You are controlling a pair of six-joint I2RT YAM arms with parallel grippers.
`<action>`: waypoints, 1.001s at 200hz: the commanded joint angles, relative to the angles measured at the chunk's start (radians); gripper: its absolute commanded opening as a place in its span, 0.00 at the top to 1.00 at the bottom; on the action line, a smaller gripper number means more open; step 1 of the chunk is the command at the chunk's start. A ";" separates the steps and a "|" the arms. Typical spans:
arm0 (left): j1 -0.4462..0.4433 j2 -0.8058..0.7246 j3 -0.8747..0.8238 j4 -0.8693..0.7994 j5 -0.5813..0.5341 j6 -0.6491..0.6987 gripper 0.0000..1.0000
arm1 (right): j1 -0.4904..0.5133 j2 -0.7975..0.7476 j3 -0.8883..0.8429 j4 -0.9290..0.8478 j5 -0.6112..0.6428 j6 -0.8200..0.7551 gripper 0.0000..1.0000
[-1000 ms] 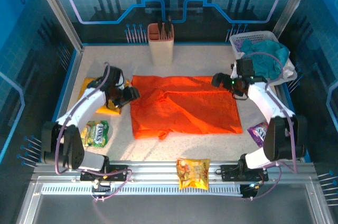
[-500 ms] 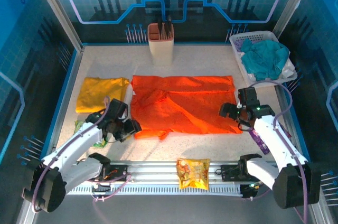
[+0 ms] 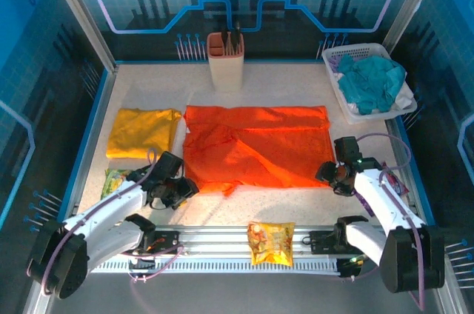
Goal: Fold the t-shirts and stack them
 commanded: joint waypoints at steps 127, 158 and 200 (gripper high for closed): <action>-0.004 0.240 0.088 0.199 -0.110 0.041 0.71 | -0.075 0.179 0.018 0.166 -0.032 -0.040 0.60; -0.004 0.277 0.164 0.157 -0.128 0.083 0.92 | -0.080 0.173 0.014 0.174 -0.034 -0.051 0.63; -0.004 0.286 0.286 0.037 -0.109 0.153 1.00 | -0.085 0.175 0.014 0.182 -0.040 -0.057 0.64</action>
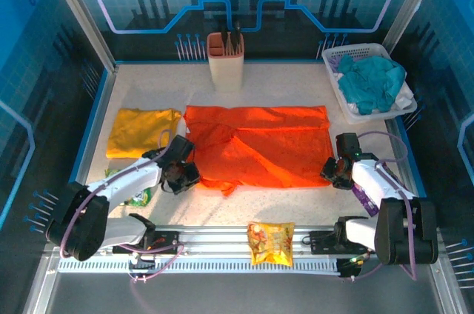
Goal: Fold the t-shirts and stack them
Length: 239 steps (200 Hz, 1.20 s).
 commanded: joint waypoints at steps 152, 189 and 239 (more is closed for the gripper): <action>0.018 0.341 0.550 -0.169 0.095 0.290 0.49 | -0.023 0.006 0.008 0.022 -0.050 -0.032 0.65; 0.116 0.181 0.382 -0.157 0.109 0.298 0.51 | -0.023 0.014 0.010 0.027 -0.061 -0.035 0.65; 0.168 0.121 0.182 -0.002 0.196 0.275 0.66 | -0.023 0.020 0.012 0.028 -0.061 -0.036 0.65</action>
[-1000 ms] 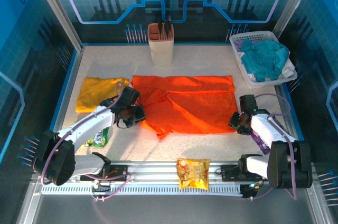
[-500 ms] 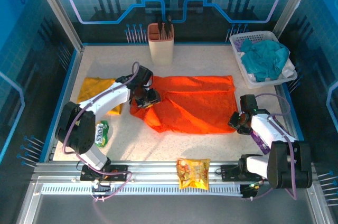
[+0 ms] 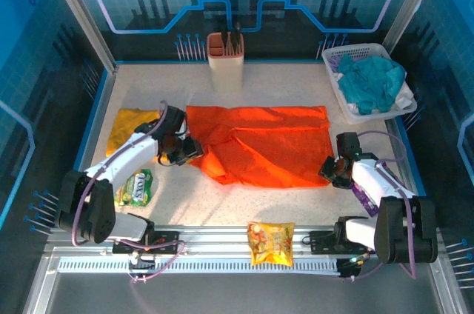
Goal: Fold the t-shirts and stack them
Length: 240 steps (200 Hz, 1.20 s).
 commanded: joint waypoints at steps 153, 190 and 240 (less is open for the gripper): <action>0.012 0.140 -0.121 0.277 0.130 -0.104 0.79 | -0.017 0.015 0.016 0.003 -0.006 -0.014 0.65; 0.010 0.056 -0.135 0.158 0.096 -0.094 1.00 | -0.019 0.013 0.015 0.004 -0.007 -0.015 0.65; -0.020 -0.202 -0.187 -0.055 0.048 -0.162 1.00 | -0.018 0.014 0.012 0.007 -0.014 -0.016 0.66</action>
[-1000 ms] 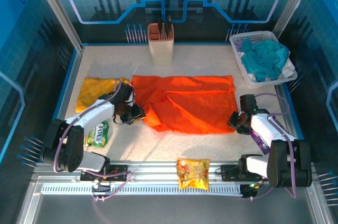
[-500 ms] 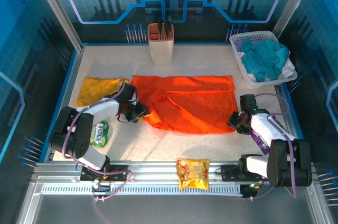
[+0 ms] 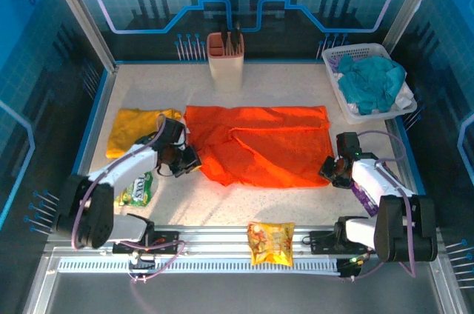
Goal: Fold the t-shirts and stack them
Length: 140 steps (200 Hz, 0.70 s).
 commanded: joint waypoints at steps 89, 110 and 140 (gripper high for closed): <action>-0.292 -0.486 -0.259 -0.308 -0.144 -0.429 1.00 | -0.017 0.008 0.013 0.003 -0.021 -0.013 0.66; -0.297 -0.512 -0.291 -0.310 -0.145 -0.440 0.76 | -0.016 0.003 0.010 0.005 -0.029 -0.007 0.66; -0.297 -0.516 -0.283 -0.395 -0.148 -0.397 0.57 | -0.016 -0.012 0.015 -0.002 -0.051 -0.010 0.65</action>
